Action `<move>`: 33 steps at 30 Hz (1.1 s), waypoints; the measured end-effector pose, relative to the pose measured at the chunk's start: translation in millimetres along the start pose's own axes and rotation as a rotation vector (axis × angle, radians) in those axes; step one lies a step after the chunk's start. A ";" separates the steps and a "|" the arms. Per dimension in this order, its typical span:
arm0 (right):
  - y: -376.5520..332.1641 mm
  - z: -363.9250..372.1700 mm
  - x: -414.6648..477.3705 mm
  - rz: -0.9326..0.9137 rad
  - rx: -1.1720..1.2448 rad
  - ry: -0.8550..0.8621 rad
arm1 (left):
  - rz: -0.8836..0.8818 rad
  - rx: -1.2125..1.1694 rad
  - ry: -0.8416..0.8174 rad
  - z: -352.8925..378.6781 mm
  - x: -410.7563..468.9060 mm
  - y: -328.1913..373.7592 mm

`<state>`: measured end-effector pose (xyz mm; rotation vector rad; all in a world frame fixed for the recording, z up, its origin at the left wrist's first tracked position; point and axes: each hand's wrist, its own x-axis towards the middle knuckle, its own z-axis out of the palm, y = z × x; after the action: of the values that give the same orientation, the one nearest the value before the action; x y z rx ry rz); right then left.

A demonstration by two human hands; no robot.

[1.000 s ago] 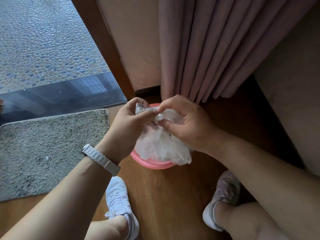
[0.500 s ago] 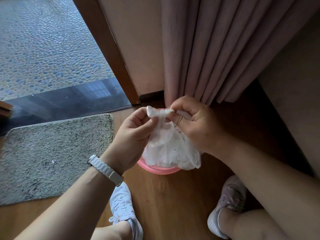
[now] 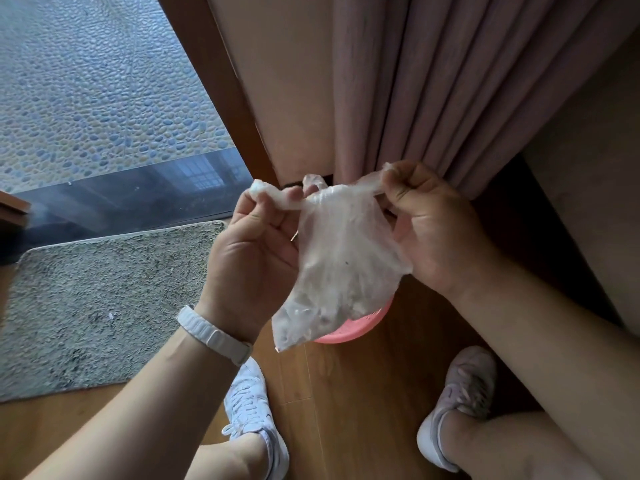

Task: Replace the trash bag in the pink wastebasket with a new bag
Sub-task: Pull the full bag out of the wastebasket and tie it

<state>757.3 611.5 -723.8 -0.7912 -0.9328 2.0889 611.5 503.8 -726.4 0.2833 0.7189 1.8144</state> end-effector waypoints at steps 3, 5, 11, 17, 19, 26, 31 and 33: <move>0.2 1.2 -0.4 0.022 0.102 -0.032 | 0.019 0.076 0.041 -8.6 6.0 1.1; 1.6 1.0 1.5 0.017 0.131 -0.019 | 0.049 0.111 0.084 -12.4 10.0 -0.6; 1.5 -14.2 11.8 0.061 0.157 0.045 | 0.026 0.245 0.197 -24.0 16.2 -1.0; -2.1 -30.5 23.3 0.027 -0.070 0.192 | 0.026 0.413 0.321 -35.5 19.7 0.8; 2.8 -33.7 23.0 0.006 -0.204 0.167 | 0.024 0.503 0.284 -38.3 18.4 -0.6; 10.5 -30.9 15.1 -0.031 -0.551 -0.021 | -0.034 0.782 0.135 -28.1 8.5 -5.0; 21.9 -12.0 5.1 -0.053 -0.656 -0.173 | -0.073 0.800 0.058 -20.0 9.1 -13.6; 22.5 -7.7 4.3 -0.052 -0.632 -0.213 | -0.076 0.805 0.049 -19.0 11.2 -15.0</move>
<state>752.8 606.7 -747.1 -0.8426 -1.7570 1.8626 609.2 510.8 -752.0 0.7233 1.4565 1.3861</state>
